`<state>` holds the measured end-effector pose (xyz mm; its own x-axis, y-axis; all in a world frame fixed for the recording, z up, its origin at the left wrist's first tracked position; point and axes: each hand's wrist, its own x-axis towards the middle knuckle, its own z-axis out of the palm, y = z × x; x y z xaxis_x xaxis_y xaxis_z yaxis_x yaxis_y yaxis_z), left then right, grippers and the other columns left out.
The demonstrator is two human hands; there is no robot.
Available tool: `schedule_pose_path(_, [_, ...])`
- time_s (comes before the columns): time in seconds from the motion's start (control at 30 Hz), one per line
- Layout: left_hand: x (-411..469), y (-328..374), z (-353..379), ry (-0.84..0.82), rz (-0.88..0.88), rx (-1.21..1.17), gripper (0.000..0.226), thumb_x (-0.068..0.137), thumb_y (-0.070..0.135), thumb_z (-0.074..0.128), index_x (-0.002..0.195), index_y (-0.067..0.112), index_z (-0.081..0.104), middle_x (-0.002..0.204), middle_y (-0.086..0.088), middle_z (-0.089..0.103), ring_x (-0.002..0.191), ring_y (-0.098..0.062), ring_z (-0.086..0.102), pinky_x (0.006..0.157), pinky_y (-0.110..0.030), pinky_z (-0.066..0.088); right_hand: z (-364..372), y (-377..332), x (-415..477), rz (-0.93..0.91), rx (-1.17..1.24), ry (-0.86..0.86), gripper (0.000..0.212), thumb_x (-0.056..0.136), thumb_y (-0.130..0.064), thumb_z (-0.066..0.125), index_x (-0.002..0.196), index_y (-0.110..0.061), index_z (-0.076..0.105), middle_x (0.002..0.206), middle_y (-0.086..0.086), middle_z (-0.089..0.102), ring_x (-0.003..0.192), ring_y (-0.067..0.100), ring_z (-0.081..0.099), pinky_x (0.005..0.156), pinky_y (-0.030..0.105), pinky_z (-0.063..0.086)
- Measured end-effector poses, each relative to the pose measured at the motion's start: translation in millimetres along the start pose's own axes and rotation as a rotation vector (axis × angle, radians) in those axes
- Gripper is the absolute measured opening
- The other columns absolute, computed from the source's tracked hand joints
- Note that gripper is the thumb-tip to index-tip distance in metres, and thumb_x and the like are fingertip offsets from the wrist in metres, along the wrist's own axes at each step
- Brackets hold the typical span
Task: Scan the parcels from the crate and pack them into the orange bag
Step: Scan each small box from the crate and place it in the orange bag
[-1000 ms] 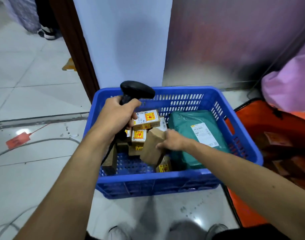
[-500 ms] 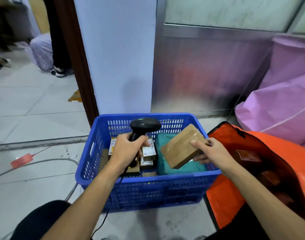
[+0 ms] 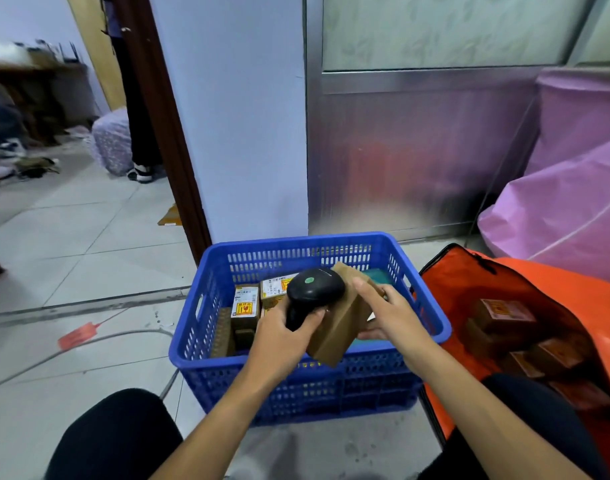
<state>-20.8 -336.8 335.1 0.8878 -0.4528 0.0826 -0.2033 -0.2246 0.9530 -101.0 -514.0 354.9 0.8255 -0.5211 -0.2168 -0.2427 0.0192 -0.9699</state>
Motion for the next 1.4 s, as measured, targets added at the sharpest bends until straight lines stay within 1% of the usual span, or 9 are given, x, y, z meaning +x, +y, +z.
schedule_pose_path(0.23, [12,-4,-5,0.033,-0.062,-0.173,0.074,0.051,0.054,0.098,0.113,0.024,0.071,0.100,0.009,0.080,0.094,-0.012,0.076,0.074,-0.032,0.061,0,-1,14,0.038,0.248,-0.133,0.054,0.105,-0.059,0.037,0.125,-0.019,0.068,0.102,0.007,0.072,0.075,0.027,0.071,0.073,0.046,0.061])
schedule_pose_path(0.33, [20,4,-7,0.026,-0.073,-0.269,0.057,0.062,0.023,0.100,0.110,0.014,0.070,0.098,0.001,0.080,0.083,-0.012,0.076,0.063,-0.024,0.057,-2,0,20,0.051,0.437,-0.202,0.047,0.108,-0.038,0.031,0.125,-0.012,0.067,0.095,0.012,0.066,0.075,0.025,0.064,0.071,0.041,0.058])
schedule_pose_path(0.47, [30,6,-11,-0.013,-0.210,-0.367,0.042,0.074,0.022,0.093,0.105,0.004,0.070,0.068,-0.007,0.064,0.054,-0.018,0.055,0.050,-0.029,0.051,-4,0,27,0.009,0.495,-0.261,0.037,0.104,-0.020,0.042,0.126,-0.007,0.068,0.098,0.009,0.071,0.076,0.022,0.064,0.073,0.036,0.057])
schedule_pose_path(0.67, [35,5,-9,-0.052,-0.355,-0.572,0.043,0.058,0.040,0.093,0.091,0.019,0.074,0.064,-0.007,0.057,0.051,-0.017,0.052,0.051,-0.030,0.048,15,6,29,0.026,0.138,-0.266,0.072,0.085,-0.076,0.045,0.123,-0.023,0.075,0.113,0.009,0.075,0.096,0.021,0.067,0.094,0.039,0.055])
schedule_pose_path(0.83, [35,3,-11,-0.036,-0.373,-0.722,0.062,0.062,0.032,0.090,0.116,0.007,0.072,0.096,-0.017,0.075,0.073,-0.027,0.063,0.059,-0.036,0.059,25,8,17,0.006,0.316,-0.481,0.055,0.092,-0.065,0.050,0.134,-0.034,0.066,0.133,0.007,0.070,0.126,0.029,0.065,0.110,0.056,0.047])
schedule_pose_path(0.97, [35,-1,-16,-0.058,-0.357,-0.672,0.058,0.068,0.030,0.093,0.119,0.012,0.072,0.113,-0.017,0.077,0.094,-0.036,0.072,0.092,-0.064,0.054,26,4,11,-0.020,0.304,-0.466,0.027,0.093,-0.055,0.064,0.111,-0.040,0.078,0.119,0.007,0.075,0.102,0.023,0.069,0.089,0.048,0.057])
schedule_pose_path(1.1, [37,-3,-20,-0.060,-0.346,-0.721,0.060,0.075,0.035,0.087,0.123,0.004,0.069,0.089,-0.015,0.072,0.072,-0.030,0.061,0.073,-0.046,0.053,21,1,10,-0.019,0.293,-0.391,0.036,0.095,-0.038,0.069,0.125,-0.019,0.068,0.117,0.012,0.076,0.100,0.027,0.072,0.086,0.047,0.060])
schedule_pose_path(1.2, [41,-2,-26,-0.029,-0.363,-0.707,0.034,0.089,0.034,0.075,0.102,0.002,0.073,0.060,-0.005,0.055,0.056,-0.022,0.045,0.057,-0.031,0.044,14,3,16,0.031,0.314,-0.285,0.043,0.090,-0.030,0.071,0.128,-0.012,0.063,0.118,0.011,0.076,0.105,0.027,0.074,0.084,0.045,0.063])
schedule_pose_path(1.4, [39,6,-33,-0.008,-0.264,-0.714,0.022,0.085,0.029,0.071,0.064,0.021,0.072,0.069,-0.009,0.052,0.049,-0.019,0.046,0.057,-0.033,0.039,1,12,35,0.009,0.019,0.043,0.047,0.088,-0.031,0.080,0.125,-0.015,0.056,0.113,-0.004,0.073,0.096,0.010,0.074,0.087,0.037,0.063])
